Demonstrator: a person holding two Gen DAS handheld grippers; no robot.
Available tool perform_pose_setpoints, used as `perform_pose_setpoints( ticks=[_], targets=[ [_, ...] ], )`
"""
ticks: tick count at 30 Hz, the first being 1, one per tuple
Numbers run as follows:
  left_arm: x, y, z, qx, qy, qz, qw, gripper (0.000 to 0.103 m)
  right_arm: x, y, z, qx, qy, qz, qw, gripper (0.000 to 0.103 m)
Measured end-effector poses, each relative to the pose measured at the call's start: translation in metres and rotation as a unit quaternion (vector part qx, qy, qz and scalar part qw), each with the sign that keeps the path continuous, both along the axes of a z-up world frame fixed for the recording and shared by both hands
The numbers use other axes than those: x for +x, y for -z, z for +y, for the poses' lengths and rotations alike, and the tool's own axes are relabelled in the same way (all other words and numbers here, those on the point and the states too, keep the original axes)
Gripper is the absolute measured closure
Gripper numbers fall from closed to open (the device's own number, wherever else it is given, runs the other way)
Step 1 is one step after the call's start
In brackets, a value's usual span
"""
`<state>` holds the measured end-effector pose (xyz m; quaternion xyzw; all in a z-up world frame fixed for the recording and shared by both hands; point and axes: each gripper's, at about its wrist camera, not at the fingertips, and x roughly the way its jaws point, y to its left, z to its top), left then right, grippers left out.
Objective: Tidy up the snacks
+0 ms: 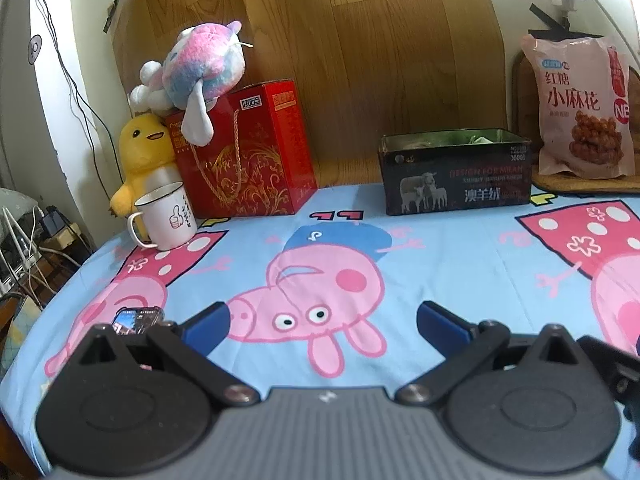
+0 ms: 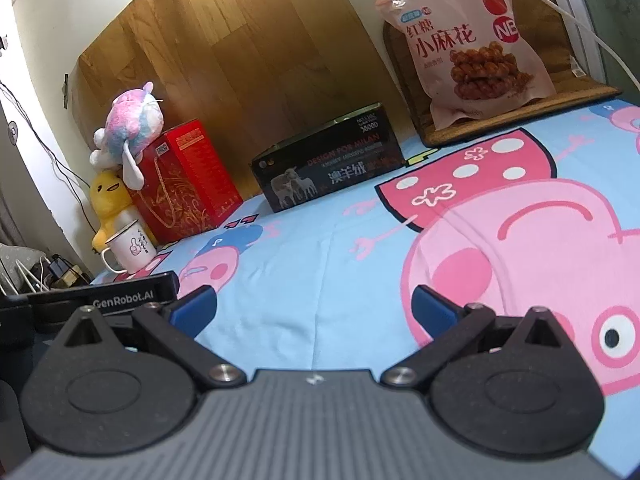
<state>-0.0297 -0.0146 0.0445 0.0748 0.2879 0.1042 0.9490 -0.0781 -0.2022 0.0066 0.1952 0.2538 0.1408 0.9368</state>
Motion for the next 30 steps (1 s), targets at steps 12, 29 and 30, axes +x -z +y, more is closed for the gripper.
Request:
perform_pose_setpoints(
  ticks=[12,29,30],
  targets=[
    [0.006,0.007,0.004,0.002,-0.007,0.016,0.9999,0.000,0.003,0.003,0.000,0.001,-0.001,0.005,1.000,0.000],
    [0.013,0.015,0.008,-0.019,0.001,0.045,0.9988,0.000,0.004,0.004,0.000,-0.001,-0.002,0.007,1.000,0.000],
    [0.013,0.015,0.008,-0.020,0.001,0.046,0.9988,0.000,0.004,0.004,0.000,-0.001,-0.002,0.007,1.000,0.000]
  ],
)
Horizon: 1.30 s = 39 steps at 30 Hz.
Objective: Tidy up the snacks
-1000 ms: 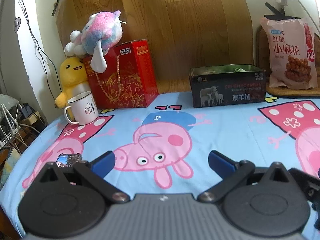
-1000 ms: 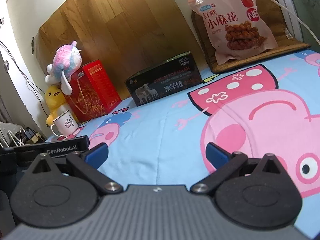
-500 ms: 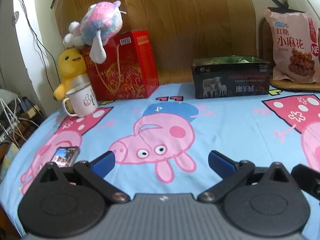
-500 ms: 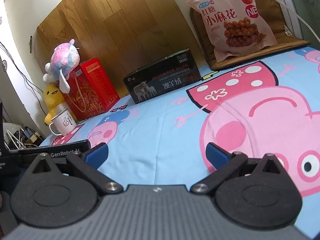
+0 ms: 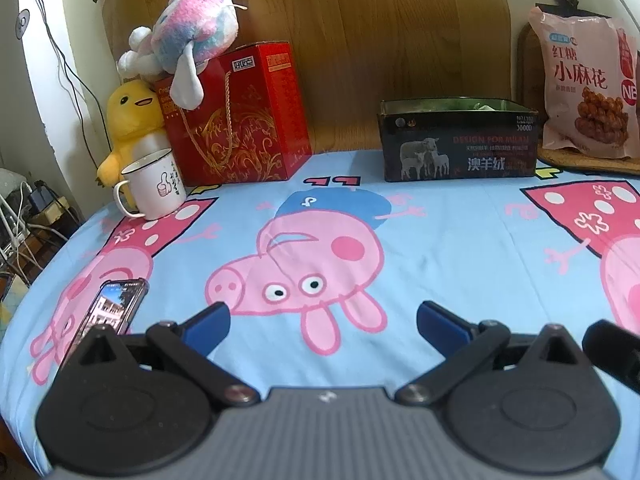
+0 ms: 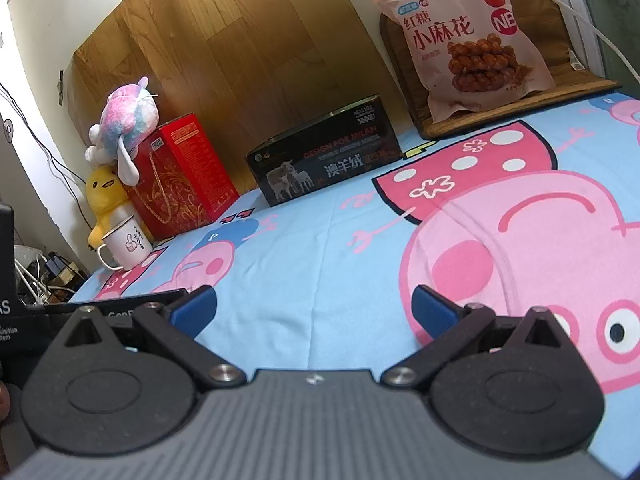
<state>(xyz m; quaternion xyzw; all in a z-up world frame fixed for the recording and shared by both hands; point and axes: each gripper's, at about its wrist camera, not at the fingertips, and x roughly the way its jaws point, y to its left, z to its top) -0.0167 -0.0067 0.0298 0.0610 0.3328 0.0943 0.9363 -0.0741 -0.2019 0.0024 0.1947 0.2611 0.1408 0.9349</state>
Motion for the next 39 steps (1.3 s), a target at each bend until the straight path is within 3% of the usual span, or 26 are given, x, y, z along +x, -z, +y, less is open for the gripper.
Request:
perform_pose_setpoints(
  ticks=[39],
  targets=[
    [0.0009,0.0022,-0.0033,0.022,-0.003,-0.009,0.9997,0.000,0.0026,0.0037,0.0004,0.001,-0.002,0.008,1.000,0.000]
  ],
)
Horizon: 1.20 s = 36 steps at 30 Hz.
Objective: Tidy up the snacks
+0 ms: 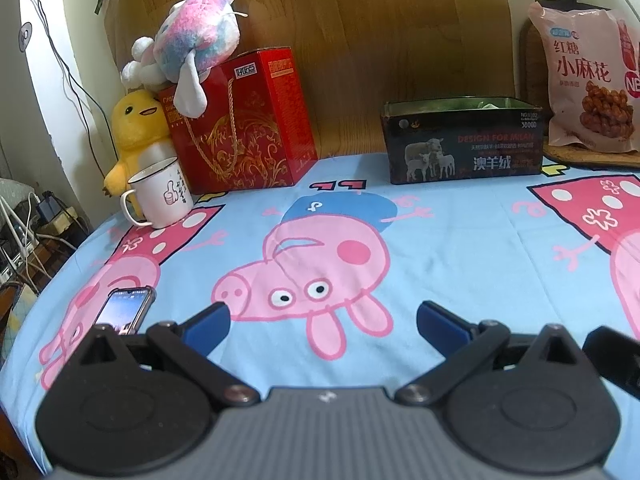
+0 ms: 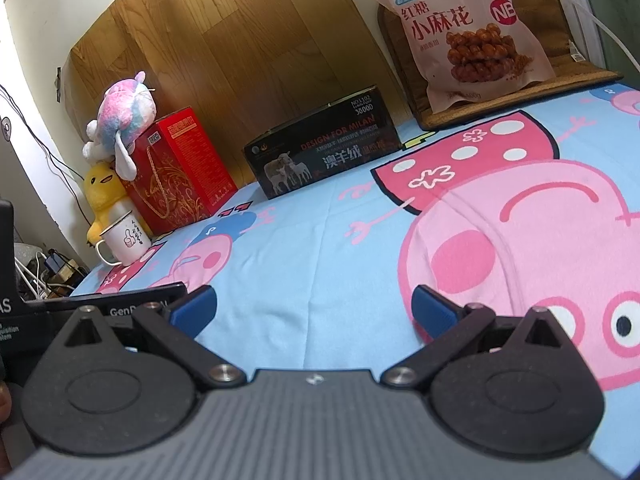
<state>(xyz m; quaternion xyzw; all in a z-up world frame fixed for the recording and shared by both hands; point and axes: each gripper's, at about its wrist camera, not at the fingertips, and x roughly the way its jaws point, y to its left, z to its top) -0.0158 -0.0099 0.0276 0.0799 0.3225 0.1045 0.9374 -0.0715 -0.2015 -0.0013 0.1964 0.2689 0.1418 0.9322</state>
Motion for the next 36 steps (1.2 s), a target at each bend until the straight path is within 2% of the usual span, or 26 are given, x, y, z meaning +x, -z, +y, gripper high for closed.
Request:
perform_pose_setpoints(
  ticks=[36],
  targets=[
    [0.0043,0.0047,-0.0020,0.001,0.004,0.006,1.0000,0.000,0.0046,0.0016,-0.0024,0.002,0.000,0.005,1.000,0.000]
  ],
)
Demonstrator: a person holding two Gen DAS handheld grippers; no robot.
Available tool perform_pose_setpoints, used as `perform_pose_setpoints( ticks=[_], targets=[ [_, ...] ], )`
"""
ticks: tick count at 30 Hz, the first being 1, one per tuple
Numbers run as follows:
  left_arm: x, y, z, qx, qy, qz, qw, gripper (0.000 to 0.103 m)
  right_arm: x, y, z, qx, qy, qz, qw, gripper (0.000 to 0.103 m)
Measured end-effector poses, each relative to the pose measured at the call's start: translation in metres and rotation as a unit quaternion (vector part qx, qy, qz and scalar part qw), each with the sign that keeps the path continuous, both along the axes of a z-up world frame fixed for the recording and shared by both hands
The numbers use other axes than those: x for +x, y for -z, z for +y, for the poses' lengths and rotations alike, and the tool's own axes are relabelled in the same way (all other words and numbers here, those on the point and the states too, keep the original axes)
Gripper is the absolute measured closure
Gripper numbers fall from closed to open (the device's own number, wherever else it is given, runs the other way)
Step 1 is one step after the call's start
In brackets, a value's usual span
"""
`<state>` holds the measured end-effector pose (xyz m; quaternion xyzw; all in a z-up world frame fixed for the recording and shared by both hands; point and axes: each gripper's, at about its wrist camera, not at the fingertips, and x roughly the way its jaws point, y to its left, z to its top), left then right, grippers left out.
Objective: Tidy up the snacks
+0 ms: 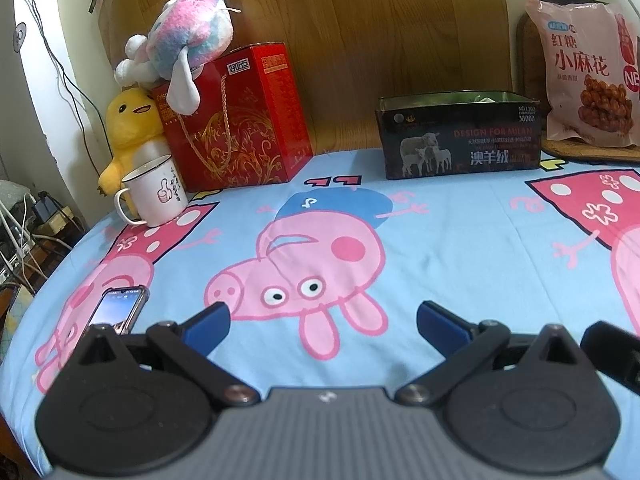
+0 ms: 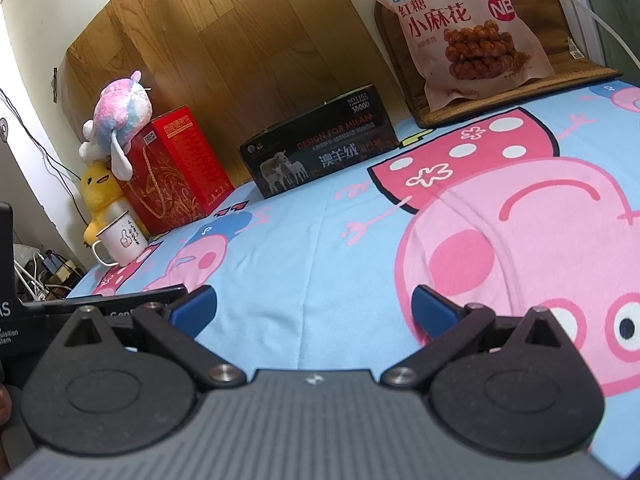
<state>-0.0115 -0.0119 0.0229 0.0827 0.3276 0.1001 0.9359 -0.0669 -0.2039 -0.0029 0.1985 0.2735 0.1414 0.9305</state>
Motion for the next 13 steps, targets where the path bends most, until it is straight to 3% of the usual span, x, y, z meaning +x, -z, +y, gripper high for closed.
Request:
perform_pose_setpoints(
  ticks=[13],
  targets=[
    [0.0007,-0.0020,-0.0025,-0.013,0.024,0.002,0.9996,0.000,0.0001,-0.0003,-0.0003,-0.003,0.001,-0.003,1.000,0.000]
  ],
)
